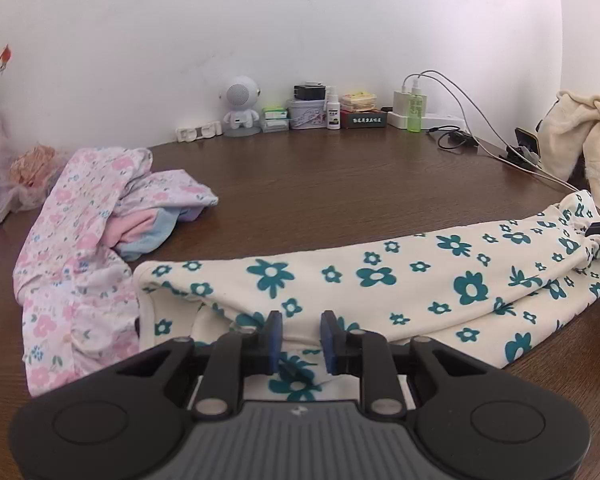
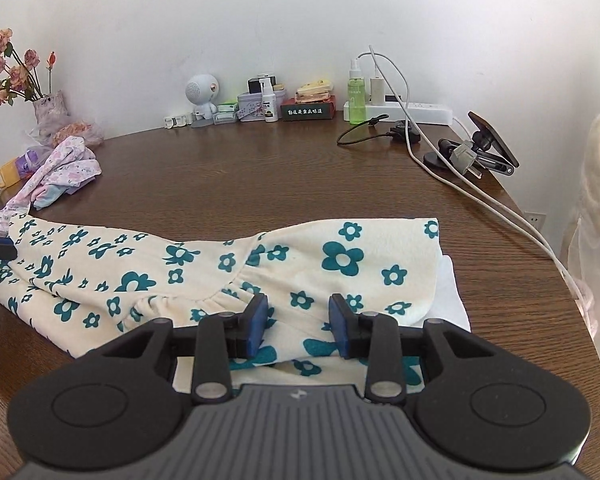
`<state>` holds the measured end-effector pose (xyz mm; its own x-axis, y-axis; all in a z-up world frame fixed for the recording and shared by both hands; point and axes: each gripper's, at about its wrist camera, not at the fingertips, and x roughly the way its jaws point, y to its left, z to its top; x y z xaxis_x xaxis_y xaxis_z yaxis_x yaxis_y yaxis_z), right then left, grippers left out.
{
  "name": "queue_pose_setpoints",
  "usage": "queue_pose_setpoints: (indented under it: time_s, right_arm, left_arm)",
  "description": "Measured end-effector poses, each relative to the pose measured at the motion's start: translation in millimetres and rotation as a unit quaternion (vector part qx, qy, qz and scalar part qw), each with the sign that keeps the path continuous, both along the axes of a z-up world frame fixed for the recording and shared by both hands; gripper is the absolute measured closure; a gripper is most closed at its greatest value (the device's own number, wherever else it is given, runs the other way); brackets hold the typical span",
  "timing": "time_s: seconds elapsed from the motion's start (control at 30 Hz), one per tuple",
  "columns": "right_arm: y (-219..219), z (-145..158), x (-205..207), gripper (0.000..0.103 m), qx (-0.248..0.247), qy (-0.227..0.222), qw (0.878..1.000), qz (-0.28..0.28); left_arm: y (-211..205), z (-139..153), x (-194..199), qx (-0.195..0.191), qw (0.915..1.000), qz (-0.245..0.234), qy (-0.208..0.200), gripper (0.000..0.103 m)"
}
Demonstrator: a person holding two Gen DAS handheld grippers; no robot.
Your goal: Fold clothes
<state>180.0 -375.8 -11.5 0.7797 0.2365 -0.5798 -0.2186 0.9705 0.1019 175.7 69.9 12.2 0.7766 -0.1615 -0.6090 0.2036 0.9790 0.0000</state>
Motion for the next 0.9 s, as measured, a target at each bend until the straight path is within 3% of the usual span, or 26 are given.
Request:
queue_pose_setpoints:
  time_s: [0.3, 0.47, 0.5, 0.53, 0.57, 0.63, 0.77, 0.9]
  right_arm:
    - [5, 0, -3, 0.070, -0.012, -0.003, 1.000, -0.001]
    - [-4, 3, 0, 0.066, 0.015, 0.008, 1.000, 0.003]
    - [-9, 7, 0, 0.065, 0.031, 0.014, 0.999, -0.001]
    - [-13, 11, -1, 0.057, 0.040, 0.012, 0.999, -0.010]
    - [-18, 16, -4, 0.050, 0.038, 0.003, 0.999, -0.026]
    - [-26, 24, -8, 0.050, 0.020, -0.018, 0.998, -0.055]
    - [-19, 30, 2, 0.050, 0.022, -0.039, 0.998, -0.039]
    - [20, 17, 35, 0.056, -0.001, -0.016, 1.000, 0.015]
  left_arm:
    - [-5, -2, -8, 0.025, 0.9996, -0.007, -0.015, 0.091]
    - [-9, 5, -8, 0.031, 0.9994, -0.008, -0.013, 0.090]
    - [-12, 9, -11, 0.040, 0.9990, -0.008, -0.021, 0.086]
    - [-16, 13, -15, 0.051, 0.9982, -0.007, -0.032, 0.074]
    - [-20, 17, -17, 0.059, 0.9973, -0.007, -0.042, 0.069]
    - [-29, 26, -20, 0.057, 0.9967, -0.014, -0.056, 0.069]
    - [-66, 37, -12, 0.018, 0.9944, -0.079, -0.068, 0.070]
    - [-115, 20, 7, 0.037, 0.9903, -0.130, -0.033, 0.070]
